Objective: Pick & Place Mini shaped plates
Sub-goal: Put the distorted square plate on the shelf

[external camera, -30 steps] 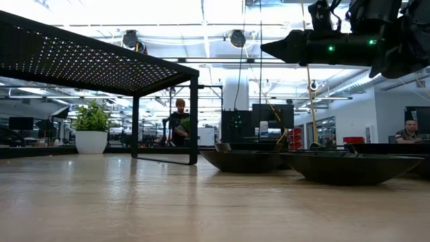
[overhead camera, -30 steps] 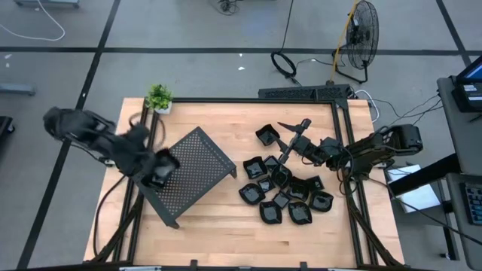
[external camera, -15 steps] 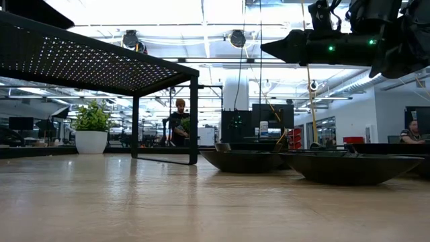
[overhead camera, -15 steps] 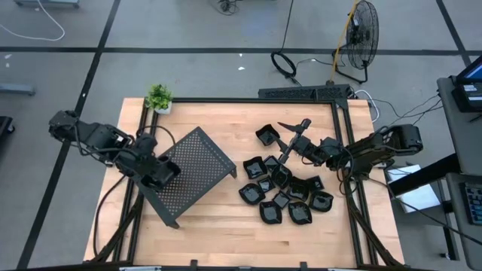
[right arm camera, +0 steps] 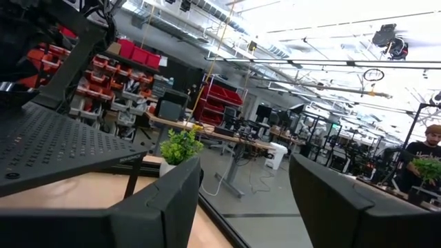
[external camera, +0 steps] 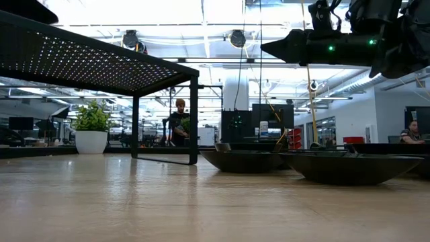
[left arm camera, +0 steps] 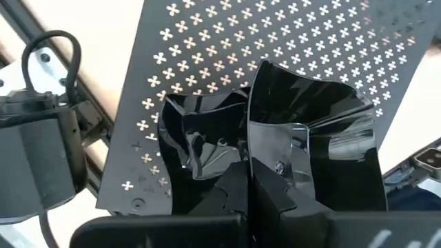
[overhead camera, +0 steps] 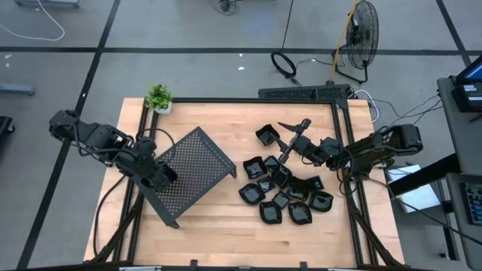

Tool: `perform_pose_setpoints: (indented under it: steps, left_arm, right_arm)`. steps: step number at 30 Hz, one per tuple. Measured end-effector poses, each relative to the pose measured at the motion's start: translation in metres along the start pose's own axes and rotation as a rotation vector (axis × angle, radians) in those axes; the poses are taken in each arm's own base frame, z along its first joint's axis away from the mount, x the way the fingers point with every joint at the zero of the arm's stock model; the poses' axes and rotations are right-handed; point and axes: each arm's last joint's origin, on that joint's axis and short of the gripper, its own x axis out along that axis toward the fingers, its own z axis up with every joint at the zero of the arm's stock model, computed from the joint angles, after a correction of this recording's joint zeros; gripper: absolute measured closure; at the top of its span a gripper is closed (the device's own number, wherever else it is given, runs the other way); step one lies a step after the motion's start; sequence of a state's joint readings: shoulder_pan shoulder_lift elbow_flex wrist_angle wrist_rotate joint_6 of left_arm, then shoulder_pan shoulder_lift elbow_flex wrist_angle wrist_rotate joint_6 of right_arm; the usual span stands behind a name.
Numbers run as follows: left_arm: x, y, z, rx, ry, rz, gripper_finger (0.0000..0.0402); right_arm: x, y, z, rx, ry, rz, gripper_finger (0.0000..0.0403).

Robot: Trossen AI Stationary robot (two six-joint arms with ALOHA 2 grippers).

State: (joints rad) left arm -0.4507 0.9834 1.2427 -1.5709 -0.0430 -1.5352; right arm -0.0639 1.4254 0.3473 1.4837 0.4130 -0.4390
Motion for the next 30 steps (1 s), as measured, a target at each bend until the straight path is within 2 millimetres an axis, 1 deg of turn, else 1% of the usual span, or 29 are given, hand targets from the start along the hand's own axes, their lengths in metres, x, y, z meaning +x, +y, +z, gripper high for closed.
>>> perform_pose_setpoints:
  steps: [7, 15, 21, 26, 30]
  left_arm:
    - [0.0, 0.0, -0.008, -0.086, 0.065, 0.001, 0.0401]
    - [0.0, -0.001, -0.018, -0.112, 0.106, 0.015, 0.0401]
    - [-0.001, 0.0, -0.026, -0.17, 0.134, 0.026, 0.0401]
    - [0.005, 0.001, -0.031, -0.174, 0.142, 0.058, 0.0401]
    - [0.009, 0.002, -0.034, -0.134, 0.141, 0.074, 0.0401]
  right_arm:
    - [0.0, 0.0, 0.0, 0.008, 0.0, 0.0, 0.0192]
    - [0.0, 0.0, 0.0, 0.007, 0.0, 0.0, 0.0192]
    - [0.0, 0.0, 0.0, 0.007, 0.0, 0.0, 0.0192]
    - [0.0, 0.0, 0.0, 0.007, 0.0, 0.0, 0.0192]
    - [0.0, 0.0, 0.0, 0.008, 0.0, 0.0, 0.0192]
